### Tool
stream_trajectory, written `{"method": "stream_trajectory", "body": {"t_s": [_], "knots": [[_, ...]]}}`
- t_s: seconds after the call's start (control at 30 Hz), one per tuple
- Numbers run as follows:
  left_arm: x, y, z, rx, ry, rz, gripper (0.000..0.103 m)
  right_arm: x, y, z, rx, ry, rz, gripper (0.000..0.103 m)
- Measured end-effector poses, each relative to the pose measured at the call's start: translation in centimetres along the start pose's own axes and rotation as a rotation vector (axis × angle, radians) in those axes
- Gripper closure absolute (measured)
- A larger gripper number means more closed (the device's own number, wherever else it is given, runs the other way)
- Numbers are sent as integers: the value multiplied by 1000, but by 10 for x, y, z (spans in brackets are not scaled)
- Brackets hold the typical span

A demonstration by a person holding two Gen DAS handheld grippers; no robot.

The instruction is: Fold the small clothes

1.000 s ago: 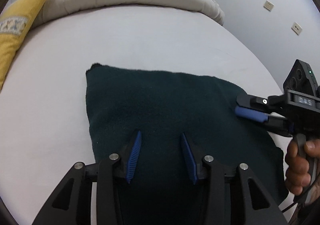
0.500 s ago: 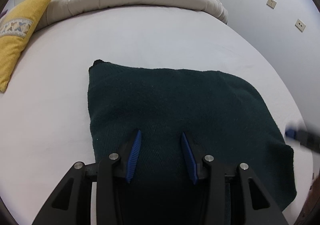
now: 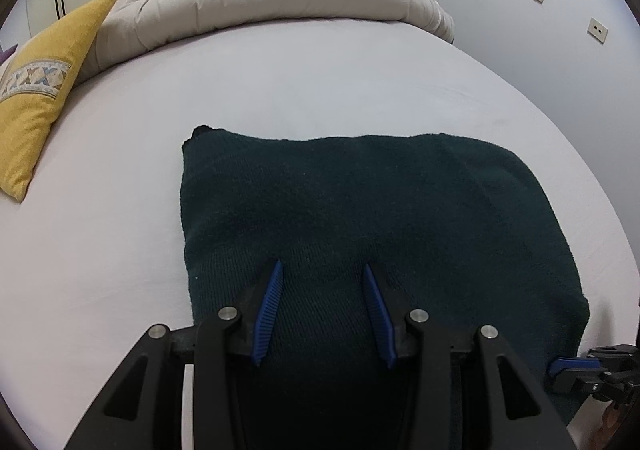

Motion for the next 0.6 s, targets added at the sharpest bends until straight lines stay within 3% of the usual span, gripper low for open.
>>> {"method": "stream_trajectory", "body": {"t_s": [0.27, 0.5, 0.57, 0.6], "knots": [[5, 2, 0, -18, -27, 39, 56, -3, 10, -10, 76, 107, 29, 92], [10, 4, -4, -10, 1, 70, 57, 17, 18, -17, 114, 181, 37, 91], [14, 3, -6, 0, 27, 76, 57, 31, 16, -27, 142, 226, 52, 85], [19, 4, -9, 14, 51, 75, 57, 36, 14, -29, 152, 261, 56, 70]]}}
Point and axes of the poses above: each gripper's, at about its wrist camera, not at the fingertips, and x roughly against the way its jaws point, z to its right, y to its underside, the point moved 7 cm from there along -x, roughly the way its jaws point, and after that the axes turned 12 degrees about x, right-handed, at the moved point
